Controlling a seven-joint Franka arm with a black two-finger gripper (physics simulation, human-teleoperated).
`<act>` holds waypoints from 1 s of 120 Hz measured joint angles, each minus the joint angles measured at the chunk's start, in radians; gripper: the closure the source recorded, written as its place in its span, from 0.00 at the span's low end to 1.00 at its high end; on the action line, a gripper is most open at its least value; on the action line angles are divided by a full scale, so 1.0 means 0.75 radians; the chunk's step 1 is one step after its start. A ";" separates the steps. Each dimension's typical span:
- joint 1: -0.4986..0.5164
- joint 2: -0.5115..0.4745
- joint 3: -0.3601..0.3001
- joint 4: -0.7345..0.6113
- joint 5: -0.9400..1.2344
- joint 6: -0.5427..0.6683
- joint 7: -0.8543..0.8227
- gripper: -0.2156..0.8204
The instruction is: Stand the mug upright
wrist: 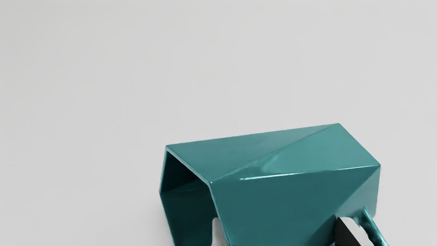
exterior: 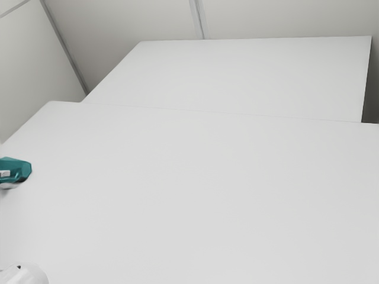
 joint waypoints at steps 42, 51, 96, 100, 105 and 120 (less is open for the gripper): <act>-0.030 -0.008 -0.013 0.041 0.009 0.015 -0.001 0.91; -0.039 -0.009 -0.013 0.044 0.012 0.020 -0.004 0.93; -0.149 -0.194 0.001 -0.023 0.077 0.048 -0.073 0.96; -0.181 -0.230 0.016 -0.048 0.100 0.053 -0.093 0.96; -0.261 -0.293 0.070 -0.090 0.136 0.057 -0.124 0.96; -0.493 -0.505 0.180 -0.237 0.307 0.062 -0.262 0.96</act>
